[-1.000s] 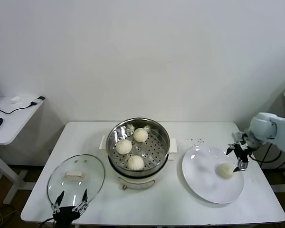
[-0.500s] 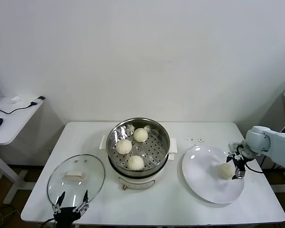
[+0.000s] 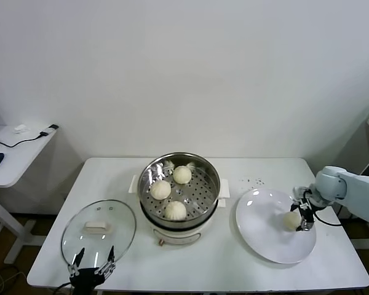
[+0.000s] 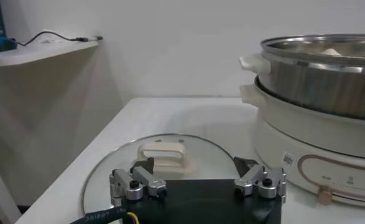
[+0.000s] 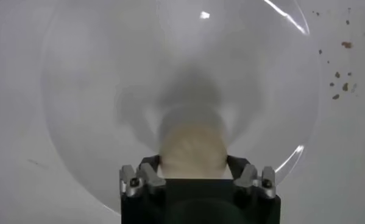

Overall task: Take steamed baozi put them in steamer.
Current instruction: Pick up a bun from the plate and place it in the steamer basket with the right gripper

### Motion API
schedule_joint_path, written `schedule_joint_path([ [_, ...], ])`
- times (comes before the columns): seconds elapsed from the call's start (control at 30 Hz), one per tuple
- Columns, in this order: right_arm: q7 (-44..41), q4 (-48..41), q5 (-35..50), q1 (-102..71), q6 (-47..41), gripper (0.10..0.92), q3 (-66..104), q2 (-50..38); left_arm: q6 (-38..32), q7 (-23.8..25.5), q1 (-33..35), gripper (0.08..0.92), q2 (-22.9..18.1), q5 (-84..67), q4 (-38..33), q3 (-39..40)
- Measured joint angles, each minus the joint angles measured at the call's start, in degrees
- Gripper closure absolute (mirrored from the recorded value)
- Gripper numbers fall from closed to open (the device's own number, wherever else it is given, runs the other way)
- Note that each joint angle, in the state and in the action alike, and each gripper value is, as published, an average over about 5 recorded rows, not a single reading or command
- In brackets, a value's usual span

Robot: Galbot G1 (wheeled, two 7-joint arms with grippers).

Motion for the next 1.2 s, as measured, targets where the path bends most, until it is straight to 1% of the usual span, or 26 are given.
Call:
schedule_joint_path([
  [0.27,-0.88,1.39,1.20,2.26,0.22,0.391,-0.70,-0.64,-0.33,-0.13,0.46,0.177,-0.02,0.57,-0.58,0.91],
  [0.47,-2.31,3.57,5.75,10.64,0.92,0.405,-5.34,0.37,-0.38,-0.16,0.55,0.177,-0.03,0.84,-0.84,1.40],
  [0.63,-3.61,6.31,12.99,22.78,0.87,0.406,-12.12,3.00,-0.33,-0.17,0.55,0.177,0.10,0.85,-1.20,1.34],
  [0.83,-3.37,10.27,24.10,36.61,-1.03,0.406,-17.14,8.60,-0.26,-0.20,0.55,0.177,0.20,0.85,-1.61,1.76],
  [1.03,0.71,15.81,34.49,43.21,-5.59,0.406,-18.85,14.63,-0.16,-0.28,0.48,0.177,0.31,0.54,-1.90,1.66],
  [1.2,5.80,19.83,40.14,43.90,-9.93,0.406,-19.59,19.03,-0.08,-0.30,0.38,0.177,0.33,0.06,-2.09,1.30],
])
